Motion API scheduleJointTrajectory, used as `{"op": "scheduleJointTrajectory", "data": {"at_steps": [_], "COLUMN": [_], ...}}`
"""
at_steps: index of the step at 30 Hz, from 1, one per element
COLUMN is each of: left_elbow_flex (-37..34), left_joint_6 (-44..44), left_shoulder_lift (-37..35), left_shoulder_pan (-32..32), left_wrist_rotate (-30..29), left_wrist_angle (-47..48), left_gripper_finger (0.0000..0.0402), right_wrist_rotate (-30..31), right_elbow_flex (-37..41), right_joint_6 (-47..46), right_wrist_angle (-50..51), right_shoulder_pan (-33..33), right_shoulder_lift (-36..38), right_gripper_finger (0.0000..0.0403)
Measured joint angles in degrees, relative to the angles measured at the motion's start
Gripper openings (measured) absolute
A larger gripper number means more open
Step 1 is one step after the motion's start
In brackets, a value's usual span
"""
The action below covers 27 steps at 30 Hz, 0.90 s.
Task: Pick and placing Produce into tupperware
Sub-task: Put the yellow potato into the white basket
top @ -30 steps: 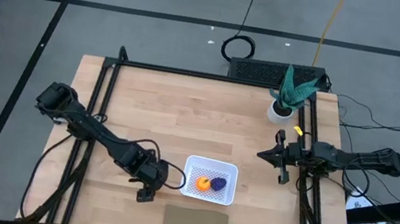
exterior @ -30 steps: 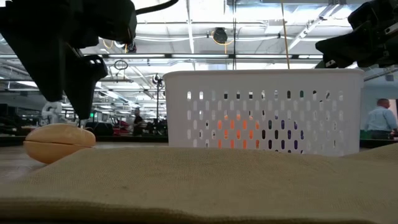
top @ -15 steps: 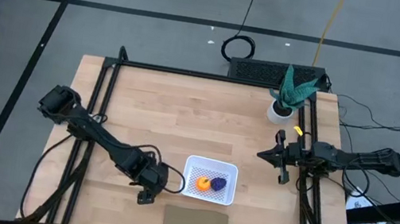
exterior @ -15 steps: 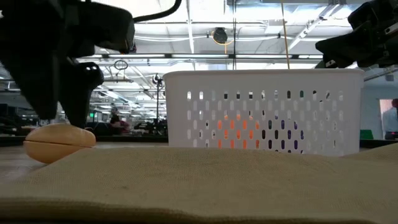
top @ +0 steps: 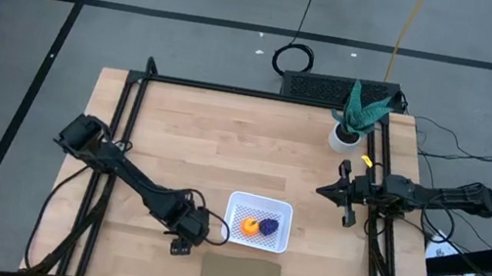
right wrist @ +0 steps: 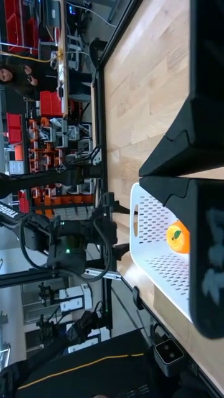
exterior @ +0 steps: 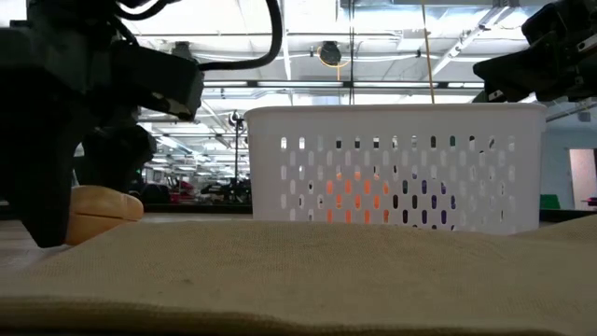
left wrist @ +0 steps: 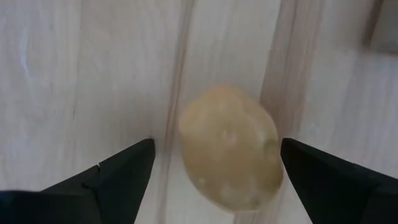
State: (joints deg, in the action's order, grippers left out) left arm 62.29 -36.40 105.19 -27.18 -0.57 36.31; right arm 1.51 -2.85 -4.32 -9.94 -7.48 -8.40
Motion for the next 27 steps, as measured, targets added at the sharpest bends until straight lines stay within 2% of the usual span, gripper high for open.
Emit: {"op": "scheduleJointTrajectory", "data": {"at_steps": [12, 16, 24, 27], "left_elbow_flex": [0.05, -0.01, 0.05, 1.15], "left_joint_6": [1.51, 1.79, 1.76, 1.79], "left_shoulder_lift": [1.09, 1.13, 1.13, 1.24], "left_shoulder_pan": [0.0, 0.08, 0.23, 0.2], "left_wrist_rotate": [-0.58, -1.12, -0.61, -0.24], "left_wrist_angle": [0.39, 0.82, 1.83, 3.56], "left_gripper_finger": [0.0351, 0.0307, 0.0181, 0.0164], "right_wrist_rotate": [-0.01, 0.0, 0.0, -0.01], "right_elbow_flex": [0.02, 0.01, 0.02, 0.0], "right_joint_6": [0.02, 0.0, 0.01, 0.02], "right_wrist_angle": [0.05, 0.05, 0.05, 0.05], "right_shoulder_pan": [0.0, 0.01, 0.0, 0.01], "right_shoulder_lift": [0.0, 0.0, 0.0, 0.0], "right_gripper_finger": [0.0, 0.0, 0.0, 0.0]}}
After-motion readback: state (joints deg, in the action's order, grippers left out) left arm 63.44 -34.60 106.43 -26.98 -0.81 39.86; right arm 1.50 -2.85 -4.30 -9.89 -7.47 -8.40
